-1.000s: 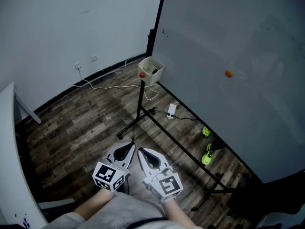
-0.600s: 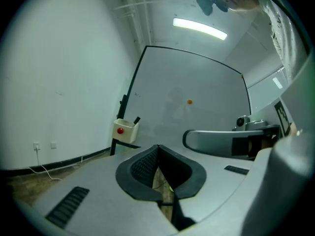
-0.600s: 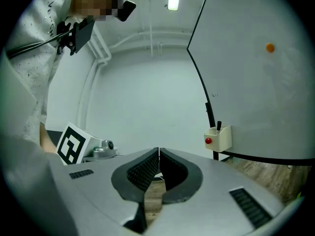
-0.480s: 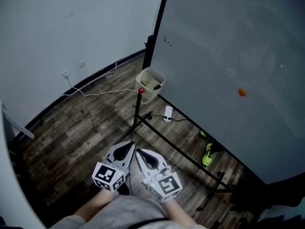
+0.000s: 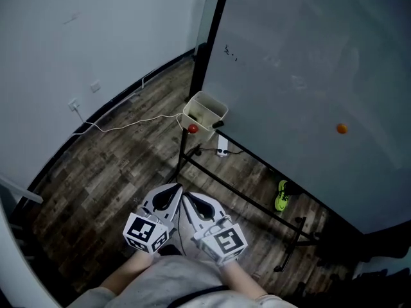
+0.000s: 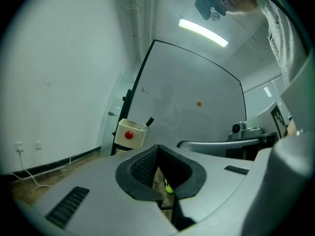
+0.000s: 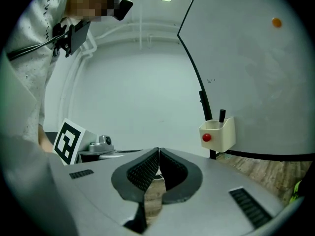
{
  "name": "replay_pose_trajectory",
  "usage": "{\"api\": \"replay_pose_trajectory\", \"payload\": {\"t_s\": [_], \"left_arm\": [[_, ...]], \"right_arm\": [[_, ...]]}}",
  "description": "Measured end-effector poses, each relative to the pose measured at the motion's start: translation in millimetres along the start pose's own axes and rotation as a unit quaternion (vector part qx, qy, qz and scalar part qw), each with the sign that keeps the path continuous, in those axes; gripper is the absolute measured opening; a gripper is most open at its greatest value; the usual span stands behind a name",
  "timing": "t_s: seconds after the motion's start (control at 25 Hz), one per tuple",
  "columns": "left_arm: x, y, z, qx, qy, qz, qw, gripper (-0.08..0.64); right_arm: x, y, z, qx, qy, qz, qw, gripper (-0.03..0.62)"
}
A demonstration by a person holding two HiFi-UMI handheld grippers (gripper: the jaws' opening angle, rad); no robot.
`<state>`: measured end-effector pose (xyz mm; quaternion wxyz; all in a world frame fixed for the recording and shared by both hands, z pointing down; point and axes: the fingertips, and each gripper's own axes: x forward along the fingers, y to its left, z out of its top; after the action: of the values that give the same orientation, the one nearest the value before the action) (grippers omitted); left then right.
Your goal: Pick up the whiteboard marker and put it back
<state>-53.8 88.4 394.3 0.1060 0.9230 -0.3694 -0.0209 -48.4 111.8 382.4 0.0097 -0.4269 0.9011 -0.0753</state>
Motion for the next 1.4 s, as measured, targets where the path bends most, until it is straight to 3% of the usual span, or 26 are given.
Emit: {"api": "replay_pose_trajectory", "payload": {"t_s": [0.4,0.72,1.04,1.4], "left_arm": [[-5.2,34.4,2.7,-0.027,-0.003,-0.010,0.9996,0.015],[5.7,37.5,-21.1,-0.042,0.012,-0.012,0.9990,0.015],[36.3,59.1,14.4,-0.029,-0.015,0.013,0.9994,0.015],[95.2,60.7,35.4,-0.018,-0.025,-0.011,0.9995,0.015]], "right_arm": [[32.9,16.7,-0.7,-0.025,0.016,0.001,1.000,0.020],[35.1,3.1,-18.9,-0.005,0.028,0.003,1.000,0.020],[61.9,-25.2,9.8,-0.040,0.004,0.014,0.999,0.020],[74.0,-83.6,37.7,-0.052,-0.012,-0.003,0.999,0.020]]}}
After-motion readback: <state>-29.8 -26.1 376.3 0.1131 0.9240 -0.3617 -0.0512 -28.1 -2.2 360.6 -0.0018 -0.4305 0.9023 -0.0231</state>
